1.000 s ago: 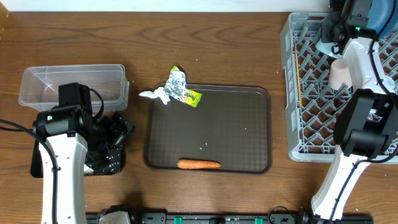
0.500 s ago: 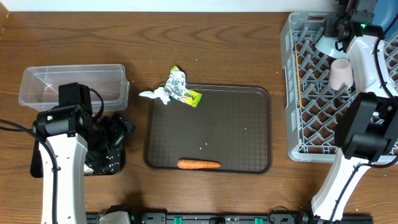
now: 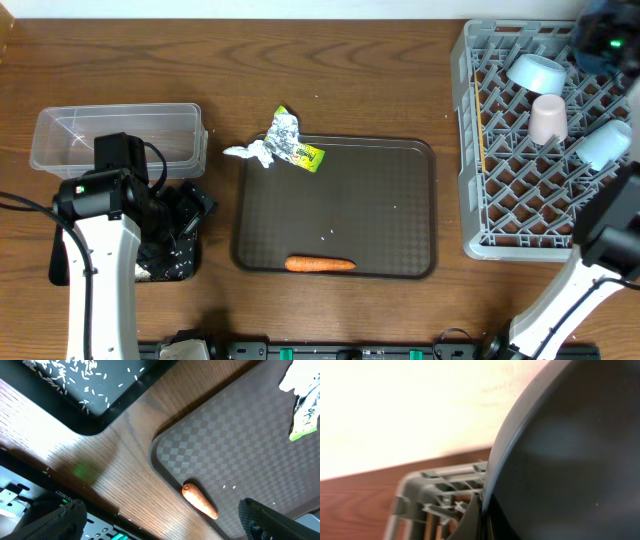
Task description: Sort waste into correct bins and load items into the dishwasher rack
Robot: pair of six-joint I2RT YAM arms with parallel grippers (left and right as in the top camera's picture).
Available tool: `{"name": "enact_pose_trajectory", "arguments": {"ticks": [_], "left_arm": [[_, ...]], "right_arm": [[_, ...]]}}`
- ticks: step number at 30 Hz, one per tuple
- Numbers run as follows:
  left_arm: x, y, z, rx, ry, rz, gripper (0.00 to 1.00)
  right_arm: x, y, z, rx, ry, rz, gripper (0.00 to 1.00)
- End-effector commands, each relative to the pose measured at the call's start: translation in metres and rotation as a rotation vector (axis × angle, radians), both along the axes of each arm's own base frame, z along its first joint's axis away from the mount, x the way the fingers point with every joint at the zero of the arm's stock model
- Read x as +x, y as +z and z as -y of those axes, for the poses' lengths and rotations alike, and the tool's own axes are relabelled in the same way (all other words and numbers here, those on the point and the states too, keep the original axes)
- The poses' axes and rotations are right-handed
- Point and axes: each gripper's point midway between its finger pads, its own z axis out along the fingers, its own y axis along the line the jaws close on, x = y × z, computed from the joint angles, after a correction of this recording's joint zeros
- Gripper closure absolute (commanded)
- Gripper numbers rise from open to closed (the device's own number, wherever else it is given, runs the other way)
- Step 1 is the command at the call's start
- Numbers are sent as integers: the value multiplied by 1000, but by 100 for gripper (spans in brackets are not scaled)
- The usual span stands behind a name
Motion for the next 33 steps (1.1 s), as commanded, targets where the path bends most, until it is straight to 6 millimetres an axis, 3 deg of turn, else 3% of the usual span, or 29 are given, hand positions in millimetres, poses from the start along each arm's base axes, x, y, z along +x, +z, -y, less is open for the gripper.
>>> {"name": "enact_pose_trajectory", "arguments": {"ticks": [1, 6, 13, 23, 33], "left_arm": [[1, 3, -3, 12, 0, 8, 0], [1, 3, -3, 12, 0, 8, 0], [1, 3, -3, 12, 0, 8, 0], [1, 3, -3, 12, 0, 8, 0], [1, 3, -3, 12, 0, 8, 0]], "right_arm": [[-17, 26, -26, 240, 199, 69, 99], [-25, 44, -20, 307, 256, 128, 99], [-30, 63, -27, 351, 338, 184, 99], [-29, 39, -22, 338, 294, 149, 99], [-28, 30, -11, 330, 268, 142, 99]]}}
